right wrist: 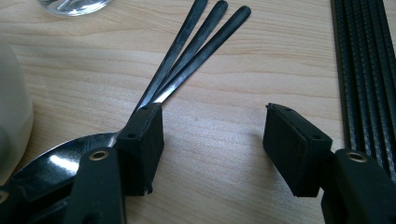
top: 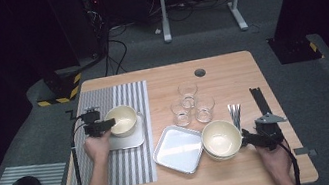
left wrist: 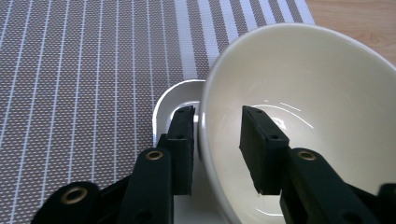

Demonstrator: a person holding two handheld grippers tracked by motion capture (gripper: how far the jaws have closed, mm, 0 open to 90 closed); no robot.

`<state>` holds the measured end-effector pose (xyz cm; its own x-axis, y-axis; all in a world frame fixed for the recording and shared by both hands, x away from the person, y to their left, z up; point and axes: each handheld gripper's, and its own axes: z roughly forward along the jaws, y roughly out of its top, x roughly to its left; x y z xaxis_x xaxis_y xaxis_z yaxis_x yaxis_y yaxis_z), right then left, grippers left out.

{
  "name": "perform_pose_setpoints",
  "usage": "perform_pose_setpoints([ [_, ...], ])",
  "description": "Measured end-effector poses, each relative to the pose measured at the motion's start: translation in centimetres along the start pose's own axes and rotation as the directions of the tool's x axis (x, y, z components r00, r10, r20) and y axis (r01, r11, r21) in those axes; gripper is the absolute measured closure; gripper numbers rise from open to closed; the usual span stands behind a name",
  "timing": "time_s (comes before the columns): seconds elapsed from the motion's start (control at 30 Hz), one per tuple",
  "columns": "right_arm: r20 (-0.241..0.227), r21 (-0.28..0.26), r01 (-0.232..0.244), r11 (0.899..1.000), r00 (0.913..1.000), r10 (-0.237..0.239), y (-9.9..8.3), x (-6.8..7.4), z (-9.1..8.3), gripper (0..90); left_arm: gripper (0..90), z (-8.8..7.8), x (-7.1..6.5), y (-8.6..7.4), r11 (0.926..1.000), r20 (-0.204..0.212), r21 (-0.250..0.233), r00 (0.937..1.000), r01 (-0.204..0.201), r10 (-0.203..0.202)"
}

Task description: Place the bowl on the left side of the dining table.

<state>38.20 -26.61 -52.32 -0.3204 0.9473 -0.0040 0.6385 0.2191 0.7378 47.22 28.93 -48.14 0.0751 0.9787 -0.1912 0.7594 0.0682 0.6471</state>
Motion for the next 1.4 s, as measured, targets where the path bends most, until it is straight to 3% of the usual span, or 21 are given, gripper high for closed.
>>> perform_pose_setpoints([
  [0.2, -0.002, 0.007, -0.007, 1.000, 1.0000, 0.007, 0.0, 0.0, 0.0, 38.0, 55.0, -0.3, -0.4, 0.0, 0.9998, 0.002, -0.012, 0.9999, -0.012, 0.012],
  [0.37, -0.002, 0.007, -0.007, 1.000, 1.0000, 0.007, 0.0, 0.0, 0.0, 38.0, 45.5, -0.7, -1.0, -0.2, 0.9988, -0.023, -0.036, 0.9992, -0.032, 0.031],
  [0.53, -0.002, 0.005, -0.005, 1.000, 1.0000, 0.005, 0.0, 0.0, 0.0, 38.0, 40.3, -1.4, -1.2, -0.1, 0.9966, -0.041, -0.064, 0.9980, -0.051, 0.049],
  [0.57, -0.001, 0.002, 0.000, 1.000, 1.0000, 0.000, 0.0, 0.0, 0.0, 38.0, 38.9, -1.5, -1.2, -0.2, 0.9967, -0.036, -0.072, 0.9987, -0.039, 0.037],
  [0.87, -0.002, 0.007, -0.007, 1.000, 1.0000, 0.007, 0.0, 0.0, 0.0, 38.0, 33.7, -2.5, -1.4, -0.1, 0.9968, -0.039, -0.064, 0.9982, -0.049, 0.046],
  [1.07, -0.002, 0.007, -0.007, 1.000, 1.0000, 0.007, 0.0, 0.0, 0.0, 38.0, 32.1, -3.6, -2.0, -0.2, 0.9930, -0.017, -0.106, 0.9985, -0.053, 0.052],
  [1.23, -0.001, 0.001, 0.000, 1.000, 1.0000, 0.000, 0.0, 0.0, 0.0, 38.0, 32.1, -4.2, -2.5, -0.3, 0.9925, 0.014, -0.110, 0.9984, -0.053, 0.055],
  [1.27, -0.002, 0.007, -0.007, 1.000, 1.0000, 0.007, 0.0, 0.0, 0.0, 38.0, 32.1, -4.4, -2.6, -0.3, 0.9913, 0.023, -0.108, 0.9967, -0.075, 0.078],
  [1.4, -0.002, 0.002, -0.001, 1.000, 1.0000, 0.001, 0.0, 0.0, 0.0, 38.0, 32.2, -4.6, -3.1, -0.5, 0.9914, 0.045, -0.114, 0.9966, -0.064, 0.070],
])
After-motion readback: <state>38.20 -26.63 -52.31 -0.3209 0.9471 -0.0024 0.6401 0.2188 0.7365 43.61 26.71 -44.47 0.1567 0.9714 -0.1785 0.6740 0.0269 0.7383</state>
